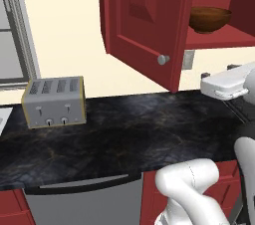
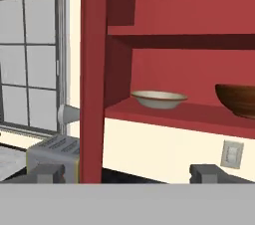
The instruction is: Move the bowls from the cabinet to the plates on the dining table.
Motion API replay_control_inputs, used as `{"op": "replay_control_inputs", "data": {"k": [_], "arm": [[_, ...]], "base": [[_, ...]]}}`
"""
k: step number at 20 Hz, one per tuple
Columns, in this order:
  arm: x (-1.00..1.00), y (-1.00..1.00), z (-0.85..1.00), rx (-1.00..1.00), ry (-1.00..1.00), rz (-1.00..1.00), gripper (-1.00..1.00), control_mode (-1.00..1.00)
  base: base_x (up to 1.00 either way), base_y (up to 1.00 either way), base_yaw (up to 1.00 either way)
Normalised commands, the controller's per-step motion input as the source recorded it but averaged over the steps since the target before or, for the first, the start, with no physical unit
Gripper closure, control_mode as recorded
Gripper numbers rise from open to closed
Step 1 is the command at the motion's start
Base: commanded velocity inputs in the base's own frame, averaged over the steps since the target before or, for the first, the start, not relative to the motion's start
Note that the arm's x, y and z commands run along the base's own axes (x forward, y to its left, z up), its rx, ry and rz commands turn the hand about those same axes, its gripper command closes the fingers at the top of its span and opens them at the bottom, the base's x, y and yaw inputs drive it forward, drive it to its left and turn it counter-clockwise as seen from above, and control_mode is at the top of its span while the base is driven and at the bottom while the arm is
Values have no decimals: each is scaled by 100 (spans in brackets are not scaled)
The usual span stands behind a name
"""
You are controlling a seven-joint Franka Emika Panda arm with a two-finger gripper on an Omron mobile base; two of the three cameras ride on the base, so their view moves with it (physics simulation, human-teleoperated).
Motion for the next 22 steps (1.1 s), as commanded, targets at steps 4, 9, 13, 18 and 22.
{"op": "replay_control_inputs", "data": {"k": [4, 9, 13, 18, 22], "arm": [[23, 0, 0, 1, 1, 36, -100, -100], [23, 0, 1, 0, 1, 37, -100, -100], [23, 0, 7, 0, 1, 35, -100, -100], [27, 0, 7, 0, 0, 35, -100, -100], [29, 0, 9, 0, 1, 33, -100, -100]], "base": [[0, 0, 0], [0, 0, 0], [0, 0, 0], [0, 0, 0], [0, 0, 0]]}}
